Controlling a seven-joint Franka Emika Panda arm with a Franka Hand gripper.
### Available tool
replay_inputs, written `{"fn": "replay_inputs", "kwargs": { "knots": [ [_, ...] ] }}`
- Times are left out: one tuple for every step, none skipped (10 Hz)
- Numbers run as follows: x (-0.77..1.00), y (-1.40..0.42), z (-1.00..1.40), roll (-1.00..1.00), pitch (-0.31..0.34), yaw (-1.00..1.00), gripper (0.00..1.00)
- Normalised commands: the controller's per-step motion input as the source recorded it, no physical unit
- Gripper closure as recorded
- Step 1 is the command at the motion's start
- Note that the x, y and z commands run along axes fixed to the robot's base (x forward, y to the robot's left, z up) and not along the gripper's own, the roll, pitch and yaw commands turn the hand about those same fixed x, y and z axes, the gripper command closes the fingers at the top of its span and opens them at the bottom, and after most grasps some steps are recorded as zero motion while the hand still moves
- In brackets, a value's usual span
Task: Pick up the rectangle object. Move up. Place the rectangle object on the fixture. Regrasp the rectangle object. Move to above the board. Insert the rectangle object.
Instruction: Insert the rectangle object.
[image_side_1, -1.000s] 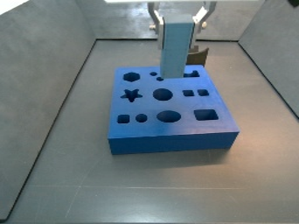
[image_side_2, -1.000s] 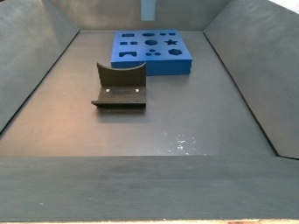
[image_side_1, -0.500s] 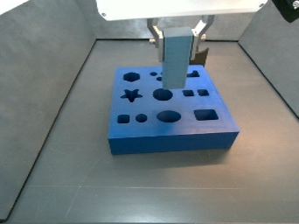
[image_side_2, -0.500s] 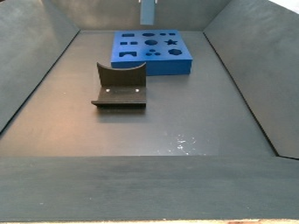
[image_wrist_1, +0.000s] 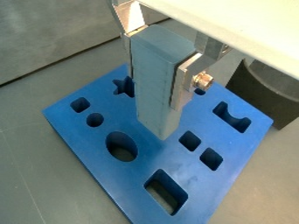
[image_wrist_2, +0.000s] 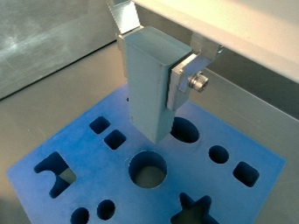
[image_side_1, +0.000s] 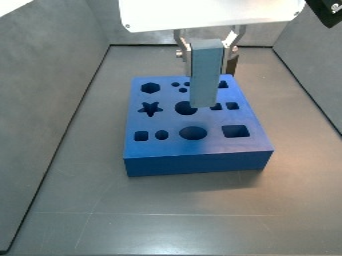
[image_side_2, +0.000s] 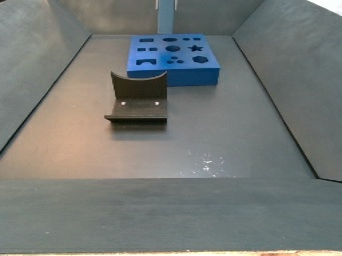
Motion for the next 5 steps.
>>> {"fn": "replay_inputs", "kwargs": {
  "knots": [
    [0.13, 0.00, -0.16, -0.45, 0.000, 0.00, 1.00],
    [0.16, -0.04, -0.16, -0.42, 0.000, -0.01, 1.00],
    [0.17, -0.08, -0.07, -0.23, 0.017, 0.00, 1.00],
    [0.26, -0.21, -0.05, -0.06, 0.094, 0.00, 1.00],
    [0.33, -0.31, -0.03, 0.00, 0.149, 0.00, 1.00]
  ]
}}
